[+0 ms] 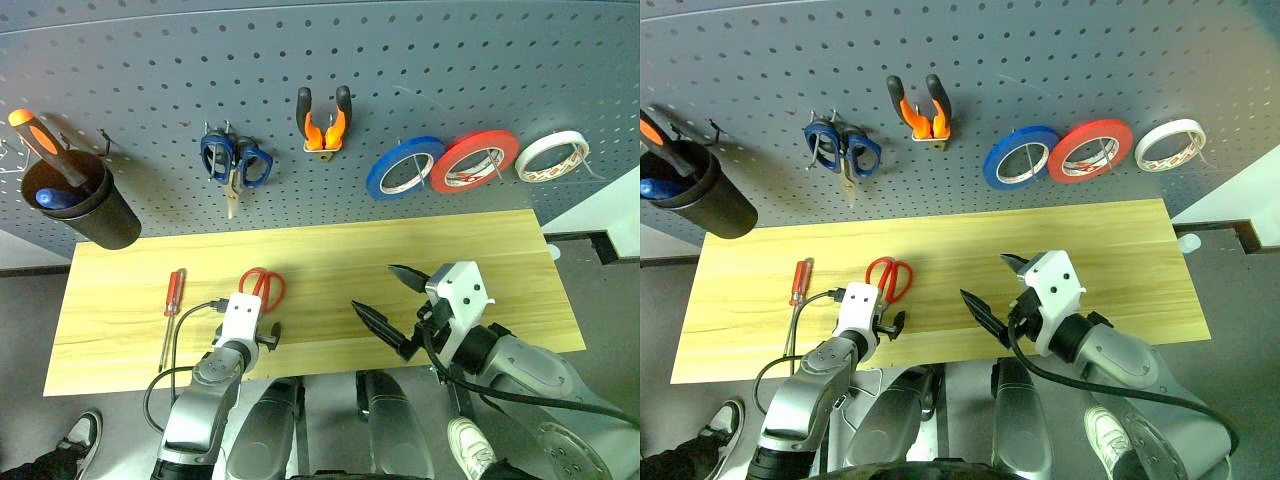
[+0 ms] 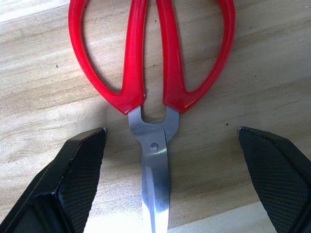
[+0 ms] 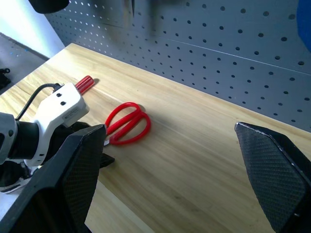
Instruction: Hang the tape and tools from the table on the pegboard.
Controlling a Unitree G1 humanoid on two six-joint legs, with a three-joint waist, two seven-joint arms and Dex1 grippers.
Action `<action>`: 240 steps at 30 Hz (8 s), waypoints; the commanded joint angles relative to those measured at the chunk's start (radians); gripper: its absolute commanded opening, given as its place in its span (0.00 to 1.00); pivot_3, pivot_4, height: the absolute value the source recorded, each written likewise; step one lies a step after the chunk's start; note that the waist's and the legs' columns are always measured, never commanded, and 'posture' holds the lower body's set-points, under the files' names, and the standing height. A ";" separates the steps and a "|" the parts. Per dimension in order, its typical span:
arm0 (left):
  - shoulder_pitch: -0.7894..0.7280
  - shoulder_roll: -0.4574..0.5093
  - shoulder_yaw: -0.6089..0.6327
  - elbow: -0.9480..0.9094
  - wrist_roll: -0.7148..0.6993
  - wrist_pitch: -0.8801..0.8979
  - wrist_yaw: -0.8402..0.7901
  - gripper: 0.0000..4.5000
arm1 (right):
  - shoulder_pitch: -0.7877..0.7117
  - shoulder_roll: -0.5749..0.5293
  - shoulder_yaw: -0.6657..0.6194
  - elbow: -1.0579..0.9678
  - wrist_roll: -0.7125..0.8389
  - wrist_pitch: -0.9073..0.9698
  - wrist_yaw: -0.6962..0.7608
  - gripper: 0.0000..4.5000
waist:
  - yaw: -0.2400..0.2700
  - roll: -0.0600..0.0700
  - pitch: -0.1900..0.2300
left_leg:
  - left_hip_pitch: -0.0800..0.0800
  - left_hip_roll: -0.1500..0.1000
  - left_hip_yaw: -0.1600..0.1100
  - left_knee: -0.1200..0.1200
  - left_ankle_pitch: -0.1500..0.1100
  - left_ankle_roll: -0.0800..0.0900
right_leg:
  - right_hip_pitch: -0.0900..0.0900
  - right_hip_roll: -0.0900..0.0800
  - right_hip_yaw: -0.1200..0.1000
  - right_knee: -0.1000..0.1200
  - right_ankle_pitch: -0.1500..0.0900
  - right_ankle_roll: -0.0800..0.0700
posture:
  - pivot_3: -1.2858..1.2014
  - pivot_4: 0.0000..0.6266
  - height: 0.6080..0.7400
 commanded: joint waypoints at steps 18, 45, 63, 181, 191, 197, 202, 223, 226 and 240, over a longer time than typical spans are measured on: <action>0.037 0.007 0.014 0.032 0.004 0.021 0.025 0.69 | 0.018 -0.019 -0.021 -0.060 0.029 -0.006 -0.018 1.00 | 0.000 0.000 0.000 | 0.001 0.000 0.000 0.000 0.000 0.000 | 0.001 0.000 0.000 0.000 0.000 0.000 | 0.50 0.60 0.90; 0.061 0.037 -0.016 -0.016 0.009 -0.040 0.002 0.06 | 0.018 -0.021 -0.013 -0.057 0.018 -0.013 -0.032 1.00 | 0.000 0.000 0.000 | 0.001 0.000 0.000 0.000 0.000 0.000 | 0.001 0.000 0.000 0.000 0.000 0.000 | 0.50 0.59 0.90; 0.163 0.096 -0.041 -0.144 0.028 -0.299 -0.035 0.06 | 0.042 -0.040 -0.198 -0.084 0.247 -0.045 0.058 1.00 | 0.000 0.000 0.000 | 0.000 0.000 0.000 0.000 0.000 0.001 | 0.001 0.000 0.000 -0.001 0.000 0.000 | 0.50 0.58 0.90; 0.061 0.020 0.102 -0.069 0.384 -1.146 0.160 0.06 | 0.120 -0.224 -0.476 0.073 0.615 -0.374 0.230 1.00 | 0.057 -0.007 -0.012 | 0.000 0.001 0.003 0.015 -0.001 0.002 | 0.007 0.002 0.001 0.001 0.010 0.002 | 0.53 0.49 0.90; -0.061 0.049 0.107 0.064 0.386 -1.176 0.199 0.06 | 0.112 -0.227 -0.491 0.056 0.654 -0.385 0.222 1.00 | 0.056 -0.007 -0.012 | 0.000 0.001 0.003 0.016 0.000 0.002 | 0.007 0.003 0.001 0.001 0.011 0.002 | 0.53 0.49 0.90; -0.097 0.056 0.100 0.131 0.395 -1.203 0.229 0.06 | 0.119 -0.230 -0.505 0.039 0.668 -0.388 0.217 1.00 | 0.055 -0.006 -0.012 | 0.000 0.001 0.004 0.016 0.000 0.002 | 0.007 0.002 0.001 0.000 0.011 0.002 | 0.52 0.48 0.90; -0.147 0.061 0.101 0.172 0.395 -1.218 0.246 0.06 | 0.126 -0.231 -0.504 0.040 0.660 -0.387 0.215 1.00 | 0.056 -0.006 -0.012 | 0.000 0.001 0.003 0.016 0.000 0.002 | 0.007 0.003 0.001 0.001 0.011 0.002 | 0.52 0.48 0.90; -0.209 0.050 0.081 0.242 0.410 -1.213 0.278 0.06 | 0.136 -0.229 -0.496 0.039 0.640 -0.386 0.212 1.00 | 0.055 -0.007 -0.013 | 0.000 0.002 0.004 0.016 0.000 0.002 | 0.006 0.002 0.001 0.001 0.011 0.002 | 0.52 0.48 0.90; -0.236 0.041 0.083 0.279 0.415 -1.201 0.296 0.06 | 0.135 -0.229 -0.492 0.036 0.639 -0.386 0.210 1.00 | 0.054 -0.007 -0.013 | 0.000 0.002 0.004 0.016 0.000 0.002 | 0.006 0.002 0.001 0.001 0.011 0.002 | 0.52 0.48 0.90; -0.181 0.034 0.075 0.271 0.424 -1.084 0.282 0.47 | 0.145 -0.231 -0.496 0.025 0.635 -0.386 0.199 1.00 | 0.054 -0.007 -0.013 | 0.000 0.002 0.004 0.016 0.000 0.002 | 0.006 0.002 0.001 0.001 0.011 0.002 | 0.52 0.48 0.90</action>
